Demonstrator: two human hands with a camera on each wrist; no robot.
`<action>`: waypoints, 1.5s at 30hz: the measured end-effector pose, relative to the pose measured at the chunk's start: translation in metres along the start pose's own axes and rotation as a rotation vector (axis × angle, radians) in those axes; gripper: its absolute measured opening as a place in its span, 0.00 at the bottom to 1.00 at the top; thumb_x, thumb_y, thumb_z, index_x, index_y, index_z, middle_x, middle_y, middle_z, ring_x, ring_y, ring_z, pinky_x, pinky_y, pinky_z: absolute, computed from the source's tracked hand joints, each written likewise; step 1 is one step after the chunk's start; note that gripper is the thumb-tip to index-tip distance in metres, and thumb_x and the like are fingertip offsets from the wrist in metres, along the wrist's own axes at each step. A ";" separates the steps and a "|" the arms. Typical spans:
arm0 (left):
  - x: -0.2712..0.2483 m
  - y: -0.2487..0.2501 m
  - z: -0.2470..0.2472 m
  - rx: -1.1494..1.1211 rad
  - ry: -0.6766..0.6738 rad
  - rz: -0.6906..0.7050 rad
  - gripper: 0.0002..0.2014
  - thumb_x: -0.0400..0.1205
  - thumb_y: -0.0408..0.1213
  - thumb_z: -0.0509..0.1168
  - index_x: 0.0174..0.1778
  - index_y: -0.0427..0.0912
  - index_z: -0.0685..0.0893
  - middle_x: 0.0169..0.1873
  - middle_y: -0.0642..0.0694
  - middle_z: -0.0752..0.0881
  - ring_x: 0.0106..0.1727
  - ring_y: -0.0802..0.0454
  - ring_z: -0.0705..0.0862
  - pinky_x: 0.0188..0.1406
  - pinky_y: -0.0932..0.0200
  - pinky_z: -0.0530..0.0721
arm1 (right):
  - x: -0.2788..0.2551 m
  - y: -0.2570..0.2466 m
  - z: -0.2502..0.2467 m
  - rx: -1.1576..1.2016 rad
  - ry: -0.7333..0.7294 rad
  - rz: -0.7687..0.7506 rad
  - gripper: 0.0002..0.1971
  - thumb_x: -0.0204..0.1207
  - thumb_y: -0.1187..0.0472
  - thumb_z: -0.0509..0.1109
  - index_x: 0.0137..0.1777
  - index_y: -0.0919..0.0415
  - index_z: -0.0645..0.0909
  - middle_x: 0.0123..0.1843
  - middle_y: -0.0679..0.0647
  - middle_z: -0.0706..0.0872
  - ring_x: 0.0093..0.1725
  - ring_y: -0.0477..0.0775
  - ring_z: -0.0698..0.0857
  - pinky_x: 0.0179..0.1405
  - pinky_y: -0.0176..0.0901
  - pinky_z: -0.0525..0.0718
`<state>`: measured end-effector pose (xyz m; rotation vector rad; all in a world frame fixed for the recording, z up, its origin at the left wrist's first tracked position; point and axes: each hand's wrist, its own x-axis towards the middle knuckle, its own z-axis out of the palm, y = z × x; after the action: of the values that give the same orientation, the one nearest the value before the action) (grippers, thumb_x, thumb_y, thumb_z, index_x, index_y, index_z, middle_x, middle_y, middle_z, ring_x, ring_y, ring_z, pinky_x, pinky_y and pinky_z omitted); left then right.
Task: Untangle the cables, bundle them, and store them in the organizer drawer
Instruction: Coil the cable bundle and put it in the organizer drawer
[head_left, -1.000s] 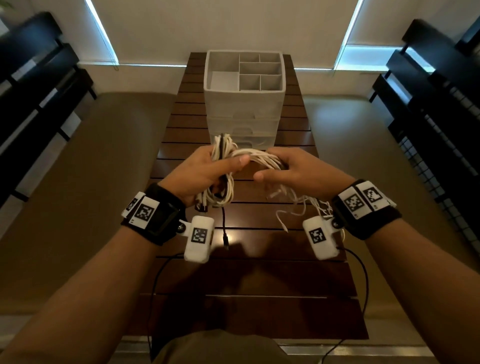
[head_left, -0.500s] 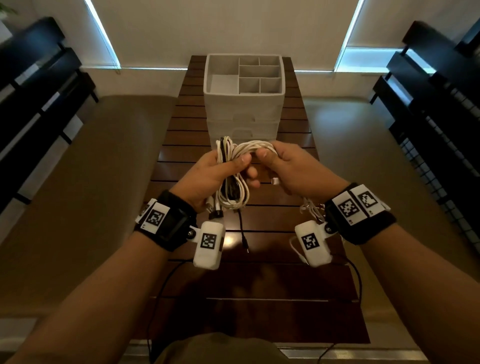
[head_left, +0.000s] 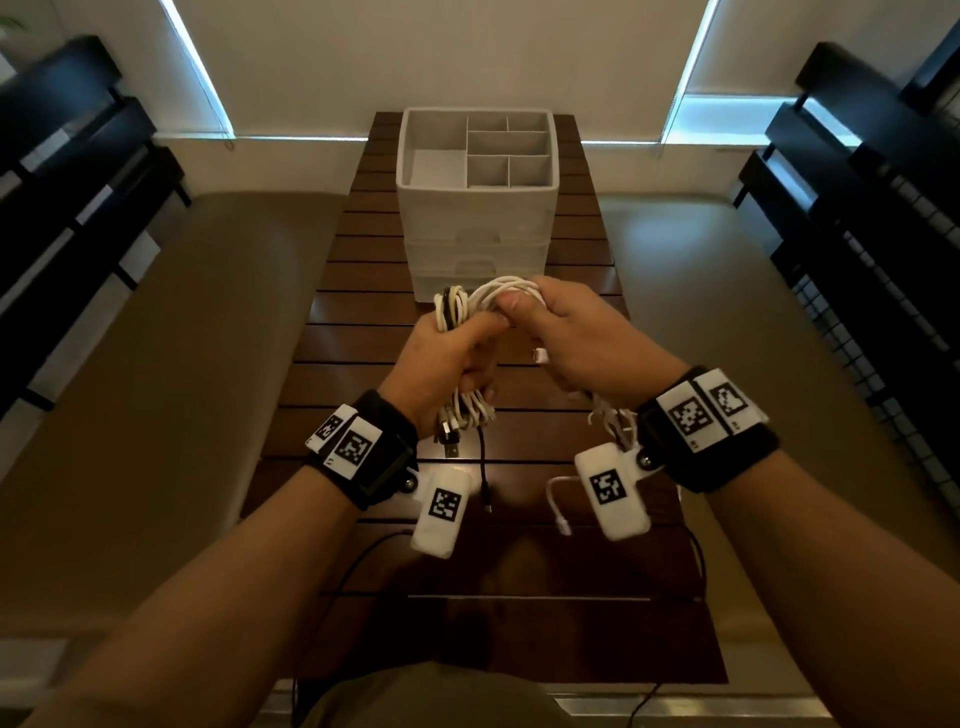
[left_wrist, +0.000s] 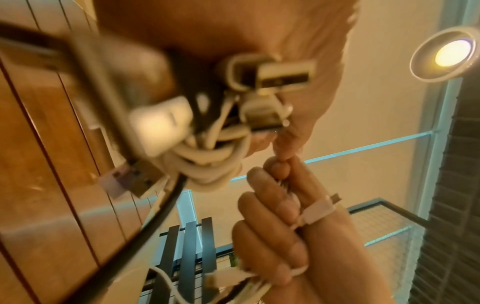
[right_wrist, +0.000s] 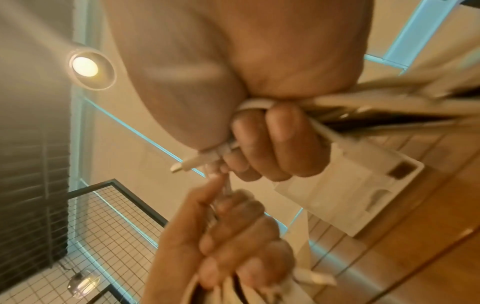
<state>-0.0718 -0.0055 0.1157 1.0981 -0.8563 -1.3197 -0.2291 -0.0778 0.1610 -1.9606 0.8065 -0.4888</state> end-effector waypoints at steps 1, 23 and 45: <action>-0.001 0.003 -0.001 -0.035 -0.010 0.010 0.05 0.85 0.37 0.68 0.48 0.40 0.87 0.21 0.51 0.66 0.18 0.55 0.66 0.25 0.53 0.77 | -0.002 0.001 0.003 0.085 0.000 0.012 0.18 0.93 0.50 0.59 0.66 0.62 0.82 0.31 0.42 0.82 0.22 0.41 0.76 0.19 0.36 0.74; -0.005 0.010 0.027 -0.060 0.151 0.035 0.10 0.85 0.36 0.75 0.55 0.33 0.89 0.45 0.38 0.94 0.50 0.43 0.95 0.44 0.55 0.91 | -0.004 0.015 0.047 0.167 0.245 -0.022 0.14 0.93 0.53 0.56 0.65 0.58 0.80 0.58 0.56 0.87 0.55 0.49 0.89 0.56 0.47 0.91; 0.005 0.004 0.024 -0.292 0.422 -0.058 0.09 0.78 0.36 0.80 0.42 0.37 0.86 0.33 0.41 0.85 0.33 0.45 0.87 0.38 0.49 0.90 | -0.012 0.032 0.043 -0.135 0.175 -0.264 0.13 0.90 0.55 0.66 0.68 0.61 0.80 0.56 0.53 0.83 0.54 0.47 0.81 0.53 0.33 0.77</action>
<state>-0.0932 -0.0138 0.1262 1.1168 -0.3110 -1.1567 -0.2219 -0.0540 0.1114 -2.1854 0.7062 -0.7882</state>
